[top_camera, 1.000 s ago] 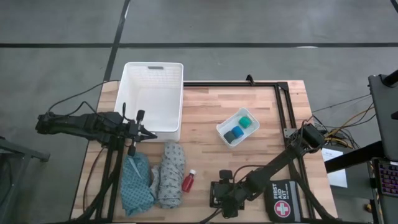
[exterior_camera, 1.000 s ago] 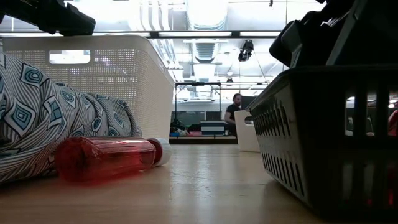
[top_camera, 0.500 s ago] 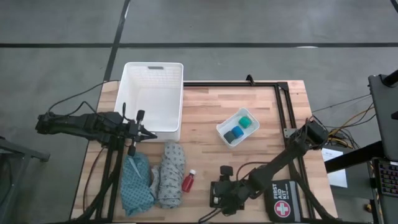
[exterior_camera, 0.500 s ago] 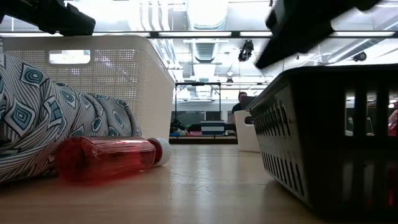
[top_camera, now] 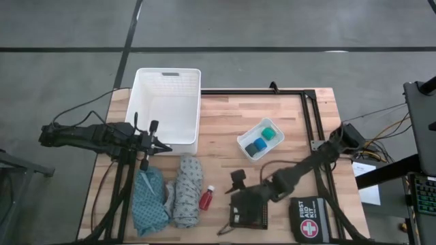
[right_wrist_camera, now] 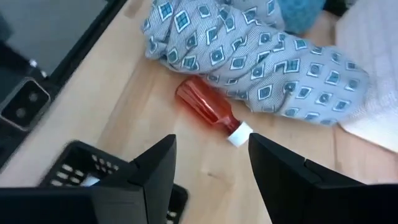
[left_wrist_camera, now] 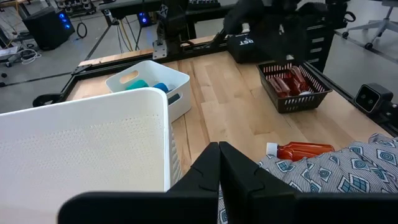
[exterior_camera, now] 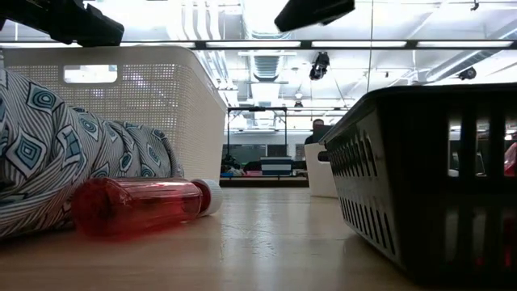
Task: Pick & place medical supplies in basket/bin
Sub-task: Put the red pill bottle into the black bin
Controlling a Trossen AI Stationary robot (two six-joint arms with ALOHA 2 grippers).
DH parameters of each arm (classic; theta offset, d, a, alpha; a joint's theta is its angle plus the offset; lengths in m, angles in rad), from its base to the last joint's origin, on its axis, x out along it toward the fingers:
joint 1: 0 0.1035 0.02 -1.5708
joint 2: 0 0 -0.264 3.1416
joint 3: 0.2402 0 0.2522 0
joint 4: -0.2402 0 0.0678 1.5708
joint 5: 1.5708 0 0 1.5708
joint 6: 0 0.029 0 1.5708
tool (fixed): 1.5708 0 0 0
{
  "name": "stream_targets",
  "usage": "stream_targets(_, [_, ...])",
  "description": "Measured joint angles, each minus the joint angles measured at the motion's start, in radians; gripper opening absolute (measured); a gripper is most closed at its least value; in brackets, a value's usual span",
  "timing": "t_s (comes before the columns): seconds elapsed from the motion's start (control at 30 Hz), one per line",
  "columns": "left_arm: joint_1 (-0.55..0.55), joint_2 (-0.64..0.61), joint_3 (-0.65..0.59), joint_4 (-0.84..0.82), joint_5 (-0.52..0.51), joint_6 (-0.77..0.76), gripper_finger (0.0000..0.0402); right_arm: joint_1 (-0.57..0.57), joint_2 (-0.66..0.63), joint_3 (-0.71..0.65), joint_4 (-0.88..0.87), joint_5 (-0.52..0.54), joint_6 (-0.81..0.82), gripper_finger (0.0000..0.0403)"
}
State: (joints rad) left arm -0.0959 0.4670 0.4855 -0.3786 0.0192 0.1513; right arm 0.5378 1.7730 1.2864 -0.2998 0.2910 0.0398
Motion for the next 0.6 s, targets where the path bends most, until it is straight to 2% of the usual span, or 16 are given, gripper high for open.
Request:
stream_targets(0.23, [0.0, 0.0, 0.0, 0.0, 0.0, 0.0, 0.0006, -0.108, -0.003, -0.005, 0.043, -0.249, -0.156, 0.0198])
stream_targets(0.5, [0.0, 0.0, 0.0, 0.0, 0.0, 0.0, 0.0006, -0.2, -0.003, -0.068, 0.2, -0.404, -0.299, 0.0199])
stream_targets(0.6, [0.0, 0.0, 0.0, 0.0, 0.0, 0.0, 0.0006, -0.233, 0.008, -0.101, 0.261, -0.495, -0.34, 0.0199])
